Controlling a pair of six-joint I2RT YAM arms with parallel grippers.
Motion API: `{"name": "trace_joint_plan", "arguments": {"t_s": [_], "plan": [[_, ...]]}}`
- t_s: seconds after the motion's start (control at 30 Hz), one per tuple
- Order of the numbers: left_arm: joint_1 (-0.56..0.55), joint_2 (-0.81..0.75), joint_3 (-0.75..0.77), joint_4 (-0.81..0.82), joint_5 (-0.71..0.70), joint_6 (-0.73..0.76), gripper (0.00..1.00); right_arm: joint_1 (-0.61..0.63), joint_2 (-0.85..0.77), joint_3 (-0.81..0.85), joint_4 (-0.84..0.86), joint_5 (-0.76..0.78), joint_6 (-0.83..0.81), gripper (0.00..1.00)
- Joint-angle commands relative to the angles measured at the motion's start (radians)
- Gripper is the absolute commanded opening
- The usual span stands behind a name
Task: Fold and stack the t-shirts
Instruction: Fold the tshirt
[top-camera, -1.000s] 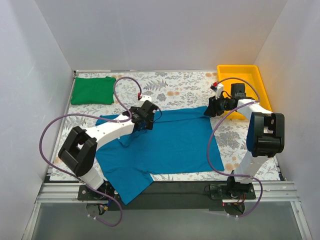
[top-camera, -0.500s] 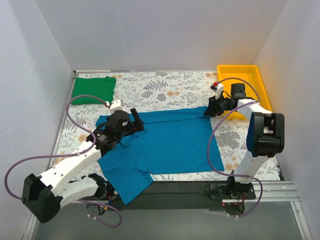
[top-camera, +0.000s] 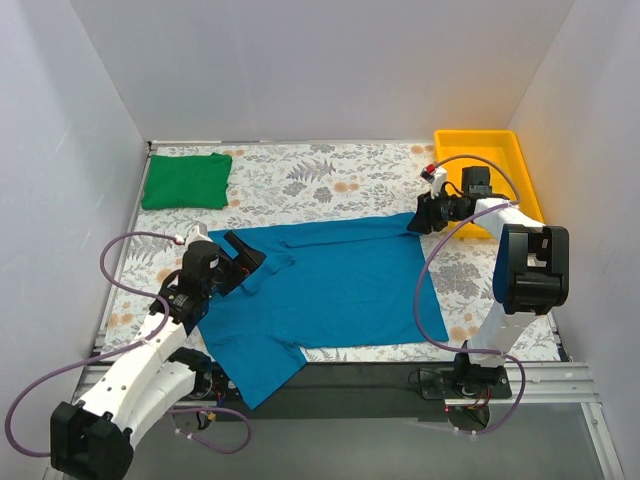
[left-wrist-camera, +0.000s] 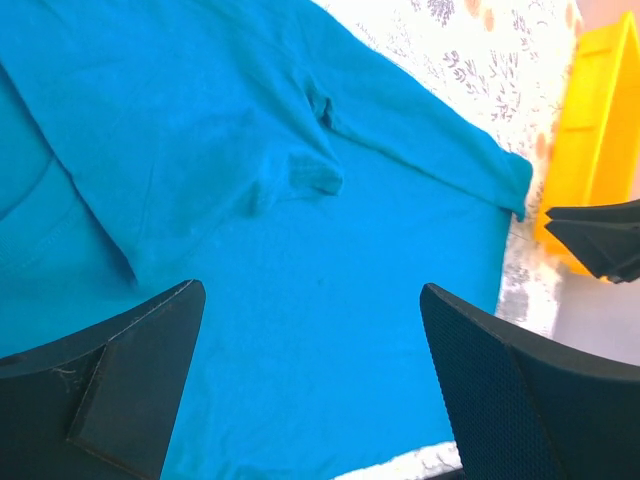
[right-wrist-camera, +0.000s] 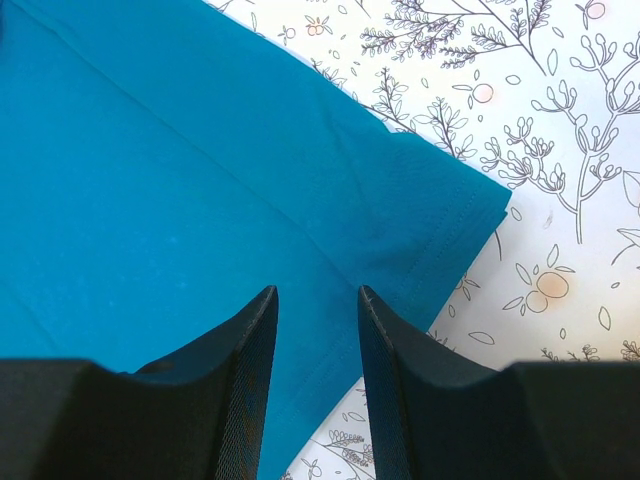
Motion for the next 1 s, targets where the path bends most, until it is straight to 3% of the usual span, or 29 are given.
{"name": "trace_joint_plan", "arguments": {"t_s": [0.0, 0.2, 0.4, 0.97], "plan": [[0.054, -0.029, -0.046, 0.042, 0.146, -0.069, 0.89, 0.000, -0.018, 0.008, 0.002, -0.034, -0.004, 0.45], [0.226, 0.001, -0.114, 0.139, 0.298, -0.093, 0.88, 0.000, -0.020, 0.008, 0.001, -0.036, -0.003, 0.45], [0.288, -0.026, -0.189, 0.157, 0.343, -0.121, 0.87, 0.000, -0.015, 0.008, 0.001, -0.039, -0.004, 0.45], [0.291, 0.090, -0.214, 0.180, 0.312, -0.069, 0.85, 0.000, -0.014, 0.010, 0.001, -0.039, -0.003, 0.45]]}}
